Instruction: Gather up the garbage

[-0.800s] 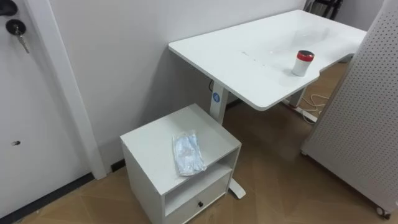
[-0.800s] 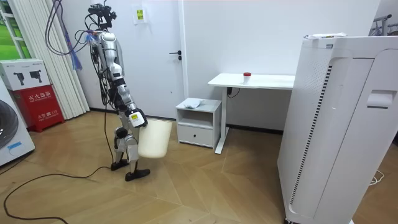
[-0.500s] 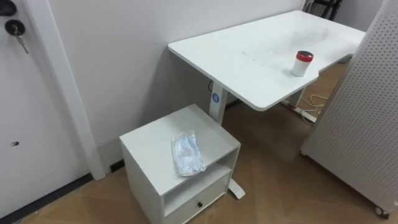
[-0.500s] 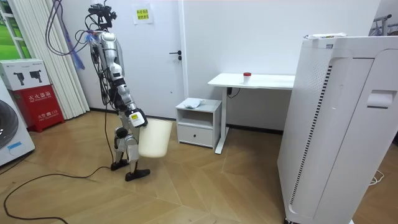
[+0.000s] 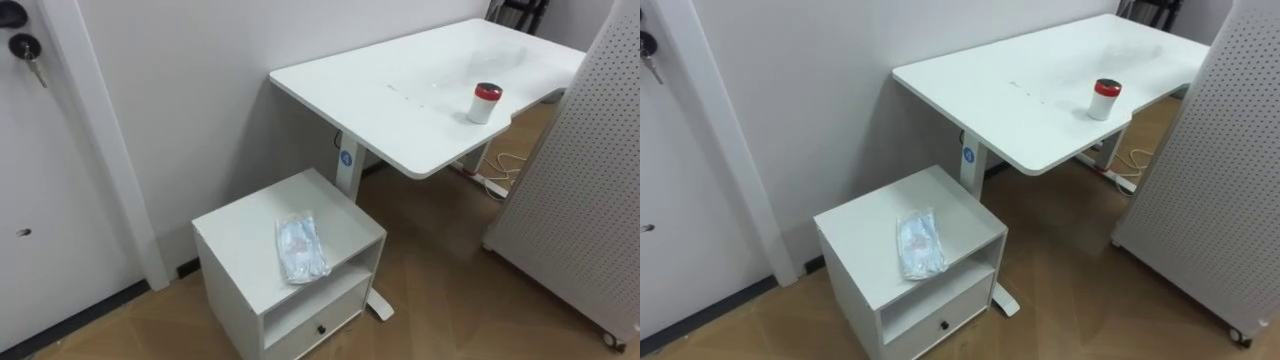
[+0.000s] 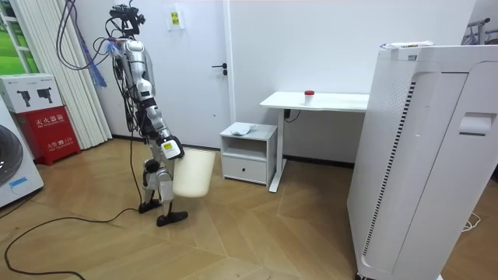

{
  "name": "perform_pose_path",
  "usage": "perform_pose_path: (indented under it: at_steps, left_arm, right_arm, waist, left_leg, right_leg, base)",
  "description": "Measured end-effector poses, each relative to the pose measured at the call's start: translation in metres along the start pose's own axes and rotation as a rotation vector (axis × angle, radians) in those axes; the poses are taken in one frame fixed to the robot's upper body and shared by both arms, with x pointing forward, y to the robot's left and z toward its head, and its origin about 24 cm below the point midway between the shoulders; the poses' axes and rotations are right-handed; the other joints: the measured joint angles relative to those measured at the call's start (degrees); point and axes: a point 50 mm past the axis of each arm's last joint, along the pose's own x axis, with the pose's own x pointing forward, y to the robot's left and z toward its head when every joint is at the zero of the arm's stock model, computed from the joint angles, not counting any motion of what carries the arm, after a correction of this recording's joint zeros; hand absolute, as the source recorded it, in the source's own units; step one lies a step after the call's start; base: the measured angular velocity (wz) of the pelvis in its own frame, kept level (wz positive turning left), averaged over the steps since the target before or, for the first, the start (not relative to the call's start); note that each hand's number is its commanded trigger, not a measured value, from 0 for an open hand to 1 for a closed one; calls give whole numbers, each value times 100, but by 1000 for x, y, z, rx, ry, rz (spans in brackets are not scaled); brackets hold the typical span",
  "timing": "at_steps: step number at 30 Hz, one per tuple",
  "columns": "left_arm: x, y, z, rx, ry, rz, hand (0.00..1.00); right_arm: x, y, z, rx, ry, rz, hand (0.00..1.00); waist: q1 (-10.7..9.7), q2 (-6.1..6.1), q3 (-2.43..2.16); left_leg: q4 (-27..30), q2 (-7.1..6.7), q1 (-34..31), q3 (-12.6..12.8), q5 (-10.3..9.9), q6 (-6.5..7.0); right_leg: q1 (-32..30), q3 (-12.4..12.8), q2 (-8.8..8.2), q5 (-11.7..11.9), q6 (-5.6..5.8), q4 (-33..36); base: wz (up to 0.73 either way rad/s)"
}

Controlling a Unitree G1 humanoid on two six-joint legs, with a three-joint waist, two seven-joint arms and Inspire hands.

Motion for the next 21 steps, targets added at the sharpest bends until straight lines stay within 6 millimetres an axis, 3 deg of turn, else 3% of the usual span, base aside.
perform_pose_path:
  at_steps: [11,15,18,21]
  left_arm:
    - [0,1,-1,54,4,20,0]
    - [1,12,-5,79,18,48,0]
    - [1,20,-9,87,36,64,0]
    - [0,20,-15,92,56,58,0]
  right_arm:
    - [-1,-1,-3,0,8,3,100]
    - [0,0,-3,1,29,17,100]
    - [0,3,0,-4,30,33,100]
    - [0,4,-2,12,37,40,100]
  waist:
    - [8,-51,8]
    - [35,-103,7]
    - [52,-105,0]
    - [38,-129,1]
  left_leg:
    - [83,38,3,13,-3,-5]
    - [328,153,22,73,-143,-135]
    - [582,333,-2,193,-286,-283]
    - [1263,463,-241,228,-323,-348]
  right_leg:
    - [51,-98,7,-20,-30,26]
    - [-40,-108,88,-211,-139,358]
    - [-130,-46,246,-332,-277,547]
    - [-177,126,337,-446,-419,728]
  base:
    - [2]
    - [-5]
    - [-25]
    - [-14]
